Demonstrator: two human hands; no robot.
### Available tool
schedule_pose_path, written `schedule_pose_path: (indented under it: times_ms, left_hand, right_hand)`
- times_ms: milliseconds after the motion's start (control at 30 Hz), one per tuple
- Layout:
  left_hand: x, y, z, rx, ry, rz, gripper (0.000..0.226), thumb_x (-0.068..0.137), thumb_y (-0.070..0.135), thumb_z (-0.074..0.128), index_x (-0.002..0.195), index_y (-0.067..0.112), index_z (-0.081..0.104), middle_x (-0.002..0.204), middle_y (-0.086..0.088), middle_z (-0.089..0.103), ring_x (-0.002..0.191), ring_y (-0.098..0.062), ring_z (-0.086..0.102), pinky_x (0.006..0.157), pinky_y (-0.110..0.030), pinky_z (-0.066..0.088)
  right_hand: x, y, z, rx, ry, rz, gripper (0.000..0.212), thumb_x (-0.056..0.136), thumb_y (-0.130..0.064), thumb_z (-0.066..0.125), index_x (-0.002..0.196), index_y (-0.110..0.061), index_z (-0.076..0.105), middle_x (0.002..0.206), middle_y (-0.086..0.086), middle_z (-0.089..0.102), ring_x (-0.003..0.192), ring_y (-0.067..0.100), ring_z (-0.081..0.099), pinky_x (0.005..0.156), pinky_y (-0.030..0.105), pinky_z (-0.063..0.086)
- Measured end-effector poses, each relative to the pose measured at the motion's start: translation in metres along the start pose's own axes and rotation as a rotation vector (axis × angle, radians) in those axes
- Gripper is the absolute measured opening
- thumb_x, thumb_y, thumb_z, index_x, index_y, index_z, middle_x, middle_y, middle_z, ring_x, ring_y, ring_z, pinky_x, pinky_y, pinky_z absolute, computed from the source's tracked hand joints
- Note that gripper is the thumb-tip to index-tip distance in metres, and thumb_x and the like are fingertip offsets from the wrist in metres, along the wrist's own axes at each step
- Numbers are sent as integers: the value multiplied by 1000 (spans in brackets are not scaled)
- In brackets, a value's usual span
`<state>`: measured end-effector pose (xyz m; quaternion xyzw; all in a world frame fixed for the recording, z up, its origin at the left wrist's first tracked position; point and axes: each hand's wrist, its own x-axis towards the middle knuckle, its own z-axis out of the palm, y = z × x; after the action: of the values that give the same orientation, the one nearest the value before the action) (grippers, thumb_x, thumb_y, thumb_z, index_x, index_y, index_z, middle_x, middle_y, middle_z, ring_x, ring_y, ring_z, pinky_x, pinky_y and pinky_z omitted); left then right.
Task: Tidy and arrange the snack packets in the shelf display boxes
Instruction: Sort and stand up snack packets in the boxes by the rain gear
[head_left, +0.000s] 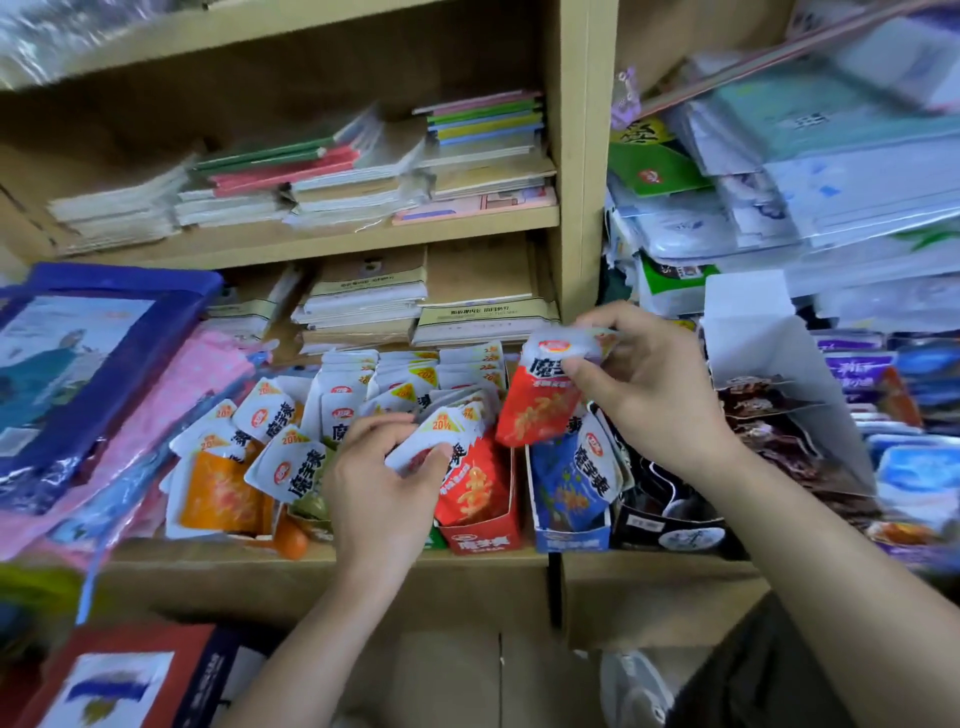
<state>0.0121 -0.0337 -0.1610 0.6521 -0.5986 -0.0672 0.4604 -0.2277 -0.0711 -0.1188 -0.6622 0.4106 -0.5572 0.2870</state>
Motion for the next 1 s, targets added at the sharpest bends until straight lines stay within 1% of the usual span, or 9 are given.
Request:
schedule_pose_path:
  times_ms: [67,200,300,500,600,700,800,900,1000]
  left_hand:
    - [-2,0,-4,-15,17,-7,16,73,18,87,86,16,78,96,8,70,92,-9,67,83,-29,51]
    - [-4,0,-13,-26,35,14,17,73,16,87,86,16,77,90,9,71,86,-9,68,77,-27,52]
    - [-8,1,-19,-25,76,39,16,73,13,87,82,20,76,83,11,71,80,-6,67,70,-25,51]
    - [-14,-5,-28,-52,111,94,15,73,12,87,81,17,75,80,12,69,76,-4,65,65,-16,46]
    - [-19,-6,-27,-70,66,139,16,76,17,86,86,15,73,84,11,68,80,-7,65,67,-25,51]
    - [-25,-7,-22,-20,-93,233,23,82,24,80,103,20,71,109,12,66,103,-8,64,82,-28,52]
    - [-29,-7,-18,37,-220,362,34,85,29,72,119,30,66,132,15,61,124,-7,56,99,-34,49]
    - [-34,-8,-18,54,-234,511,30,88,25,74,117,27,69,113,15,69,103,-10,63,77,-34,55]
    - [-38,-13,-17,69,-219,597,29,89,28,76,117,24,70,101,9,69,91,-15,65,71,-34,56]
  right_hand:
    - [0,-3,1,48,-47,-22,25,90,0,71,91,-24,66,80,-8,70,69,8,63,63,20,46]
    - [1,-8,4,128,-71,-63,16,90,1,70,91,-14,66,93,12,72,90,28,71,81,38,57]
    - [3,-9,9,118,-211,-58,16,90,2,70,92,-14,66,95,8,73,94,24,71,86,38,57]
    - [12,1,21,-209,-510,-66,16,92,-1,66,92,-18,66,97,-7,66,98,14,64,89,38,51]
    - [12,13,33,-434,-651,-34,24,91,-4,69,108,-21,69,110,-6,59,105,14,59,94,41,48]
    - [6,13,40,-439,-601,-22,57,88,-11,75,138,-29,53,126,-11,45,115,11,53,102,36,46]
    - [0,8,32,-435,-589,-42,79,87,-12,77,152,-33,37,140,-17,41,129,3,44,110,27,39]
    - [-4,12,23,-449,-715,-35,65,85,-7,76,142,-29,55,155,-19,33,140,-3,36,116,27,35]
    - [-6,13,16,-399,-768,11,58,80,-9,81,133,-26,64,156,-22,30,138,-11,34,113,13,31]
